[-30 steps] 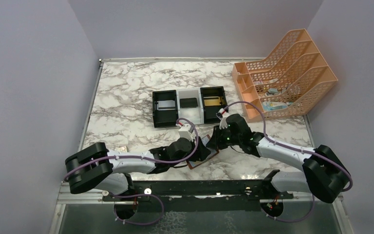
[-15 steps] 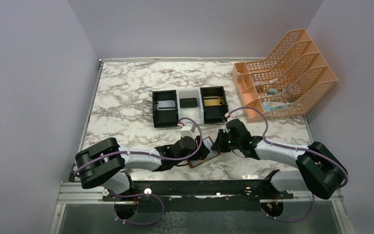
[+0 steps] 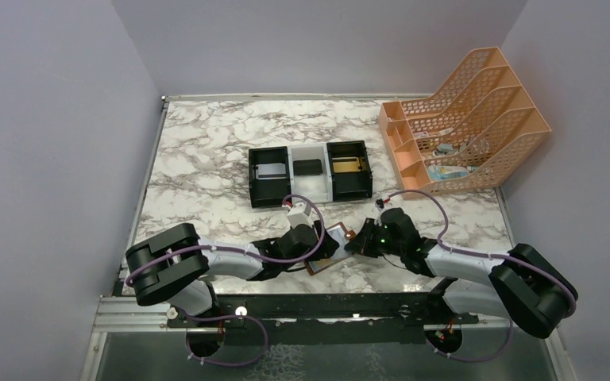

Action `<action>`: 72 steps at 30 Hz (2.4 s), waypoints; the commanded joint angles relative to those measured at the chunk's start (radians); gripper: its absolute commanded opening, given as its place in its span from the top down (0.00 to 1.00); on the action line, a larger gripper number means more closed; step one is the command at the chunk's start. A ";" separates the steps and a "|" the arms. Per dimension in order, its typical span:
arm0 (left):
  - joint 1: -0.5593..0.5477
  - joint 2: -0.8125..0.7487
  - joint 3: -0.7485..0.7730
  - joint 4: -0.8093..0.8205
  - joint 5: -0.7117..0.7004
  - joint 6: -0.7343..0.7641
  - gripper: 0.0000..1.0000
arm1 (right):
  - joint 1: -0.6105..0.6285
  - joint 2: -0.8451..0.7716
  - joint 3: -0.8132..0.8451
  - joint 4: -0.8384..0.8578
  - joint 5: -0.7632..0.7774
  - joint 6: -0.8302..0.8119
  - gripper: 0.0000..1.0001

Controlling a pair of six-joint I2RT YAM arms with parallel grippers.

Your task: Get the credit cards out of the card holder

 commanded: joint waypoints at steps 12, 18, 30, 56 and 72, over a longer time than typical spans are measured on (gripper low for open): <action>0.008 0.056 -0.029 0.005 0.008 -0.058 0.54 | 0.002 0.073 -0.011 -0.071 -0.032 -0.019 0.91; 0.008 0.085 -0.034 0.086 0.047 -0.092 0.65 | 0.001 0.069 -0.008 -0.076 -0.027 -0.019 0.91; 0.008 0.060 -0.087 0.204 0.069 -0.163 0.81 | 0.002 0.057 0.005 -0.118 0.001 -0.031 0.91; 0.009 -0.017 -0.208 0.294 0.047 -0.225 0.99 | 0.002 0.112 0.005 -0.076 0.011 -0.014 0.91; 0.011 -0.079 -0.260 0.279 0.007 -0.214 0.99 | 0.002 -0.003 0.101 -0.152 -0.038 -0.156 0.88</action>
